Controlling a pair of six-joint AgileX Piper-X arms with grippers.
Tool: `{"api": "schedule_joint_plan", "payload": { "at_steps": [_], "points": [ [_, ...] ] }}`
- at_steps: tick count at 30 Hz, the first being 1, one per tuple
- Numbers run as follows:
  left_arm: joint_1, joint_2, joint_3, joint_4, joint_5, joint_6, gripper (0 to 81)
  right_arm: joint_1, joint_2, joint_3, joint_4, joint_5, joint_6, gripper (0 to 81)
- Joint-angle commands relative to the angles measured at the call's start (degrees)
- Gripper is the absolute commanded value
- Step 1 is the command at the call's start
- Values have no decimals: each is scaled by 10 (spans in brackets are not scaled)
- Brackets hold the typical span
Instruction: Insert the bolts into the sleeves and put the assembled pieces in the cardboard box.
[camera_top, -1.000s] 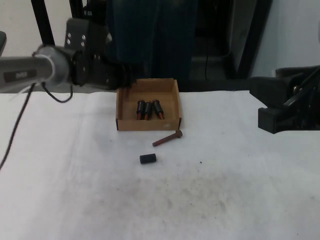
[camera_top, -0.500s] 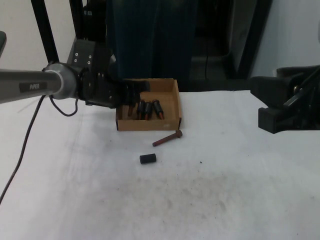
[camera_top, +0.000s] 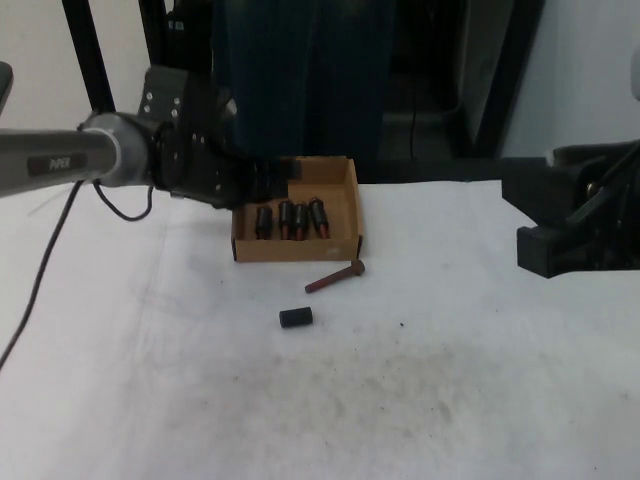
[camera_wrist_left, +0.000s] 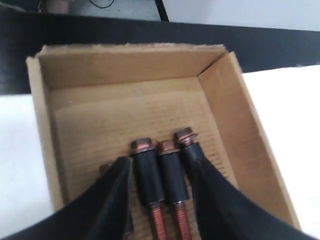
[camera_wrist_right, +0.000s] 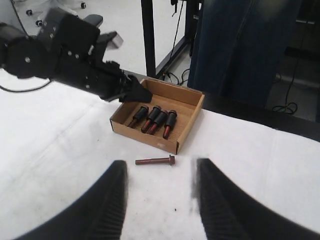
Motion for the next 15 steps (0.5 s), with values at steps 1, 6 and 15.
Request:
{"api": "schedule_joint_plan", "payload": {
  "at_steps": [1,6,15],
  "points": [
    [0,-59,-6,19,22,50,384,0,-6,-8,21,-8,6,421],
    [0,-143,-6,141,84,189,384,0,-24,-8,25,-13,45,421],
    [-50,-194,-4,358,5,411,384,0,-49,-8,92,-62,68,421]
  ]
}}
